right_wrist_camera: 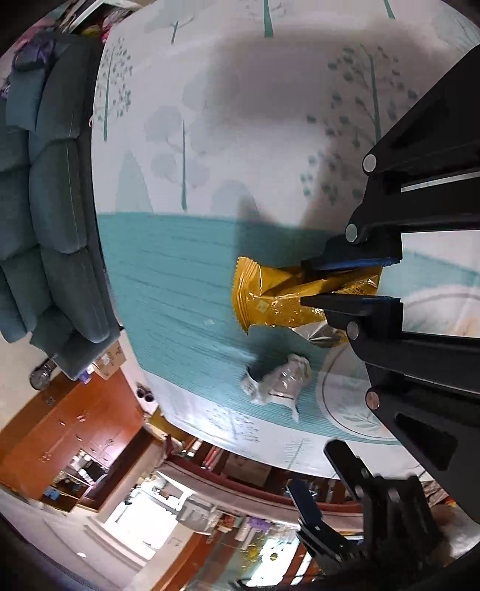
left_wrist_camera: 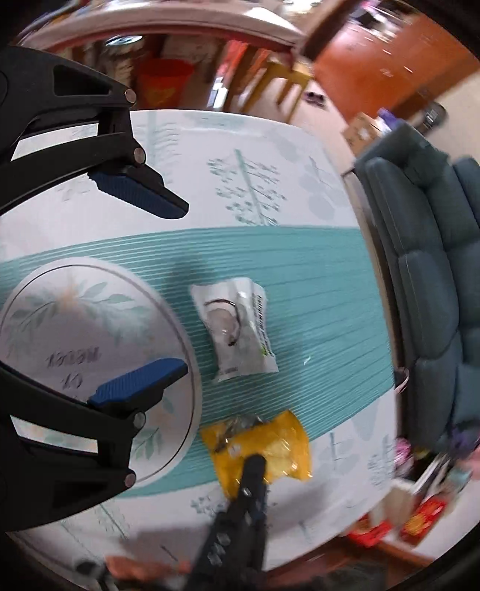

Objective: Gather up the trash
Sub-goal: 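Grasp the yellow chip bag with the right tool, then grasp the white wrapper with the left tool while the right tool holds the chip bag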

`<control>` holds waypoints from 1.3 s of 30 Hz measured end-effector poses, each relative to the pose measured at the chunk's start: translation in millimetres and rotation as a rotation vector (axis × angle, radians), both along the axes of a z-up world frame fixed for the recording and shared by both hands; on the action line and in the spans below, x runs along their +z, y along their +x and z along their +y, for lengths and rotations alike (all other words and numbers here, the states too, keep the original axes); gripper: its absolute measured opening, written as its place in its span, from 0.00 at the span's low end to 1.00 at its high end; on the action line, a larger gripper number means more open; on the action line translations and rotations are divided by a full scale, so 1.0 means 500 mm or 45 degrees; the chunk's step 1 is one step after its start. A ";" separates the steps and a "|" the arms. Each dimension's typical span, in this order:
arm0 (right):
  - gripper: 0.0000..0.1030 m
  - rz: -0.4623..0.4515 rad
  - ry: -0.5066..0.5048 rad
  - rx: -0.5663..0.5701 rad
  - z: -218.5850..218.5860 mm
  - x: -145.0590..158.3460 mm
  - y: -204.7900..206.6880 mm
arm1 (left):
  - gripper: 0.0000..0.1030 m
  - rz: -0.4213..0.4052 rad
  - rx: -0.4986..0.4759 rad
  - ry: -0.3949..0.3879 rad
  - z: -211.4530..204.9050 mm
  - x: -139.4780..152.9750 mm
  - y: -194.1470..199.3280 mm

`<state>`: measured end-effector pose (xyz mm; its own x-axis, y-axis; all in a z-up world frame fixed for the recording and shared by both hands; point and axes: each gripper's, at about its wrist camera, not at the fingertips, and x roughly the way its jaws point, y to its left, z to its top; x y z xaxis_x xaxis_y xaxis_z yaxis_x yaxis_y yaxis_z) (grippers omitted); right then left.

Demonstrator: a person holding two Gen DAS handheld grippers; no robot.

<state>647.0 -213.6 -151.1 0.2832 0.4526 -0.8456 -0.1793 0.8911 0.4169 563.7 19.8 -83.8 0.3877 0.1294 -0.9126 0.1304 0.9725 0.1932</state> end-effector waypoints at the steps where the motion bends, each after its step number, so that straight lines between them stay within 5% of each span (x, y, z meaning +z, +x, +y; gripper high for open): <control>1: 0.11 0.006 0.022 -0.012 -0.016 -0.003 0.008 | 0.74 0.006 -0.040 0.010 -0.009 -0.005 0.011; 7: 0.11 0.018 0.096 -0.023 -0.067 -0.010 0.010 | 0.74 0.043 -0.359 0.128 -0.071 -0.034 0.065; 15: 0.11 0.041 0.149 -0.037 -0.102 -0.024 -0.004 | 0.74 0.218 -0.523 0.205 -0.113 -0.096 0.125; 20: 0.11 0.062 0.169 -0.065 -0.114 -0.034 -0.028 | 0.50 0.262 -0.429 0.106 -0.089 -0.090 0.143; 21: 0.11 0.063 0.176 -0.070 -0.119 -0.035 -0.033 | 0.39 0.265 -0.407 0.094 -0.082 -0.088 0.144; 22: 0.11 0.064 0.174 -0.075 -0.122 -0.035 -0.037 | 0.13 0.279 -0.381 0.078 -0.073 -0.089 0.143; 23: 0.11 0.064 0.174 -0.081 -0.125 -0.035 -0.042 | 0.04 0.291 -0.356 0.070 -0.066 -0.091 0.143; 31: 0.11 0.062 0.186 -0.092 -0.130 -0.025 -0.102 | 0.00 0.226 -0.089 -0.135 0.015 -0.061 0.082; 39: 0.11 0.017 0.171 -0.079 -0.088 0.026 -0.208 | 0.00 0.212 0.049 -0.269 0.067 -0.009 -0.018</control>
<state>543.0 -257.7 -138.1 0.3029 0.5437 -0.7827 -0.1194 0.8365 0.5349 554.6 53.3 -88.4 0.2284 -0.0590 -0.9718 0.1059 0.9937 -0.0354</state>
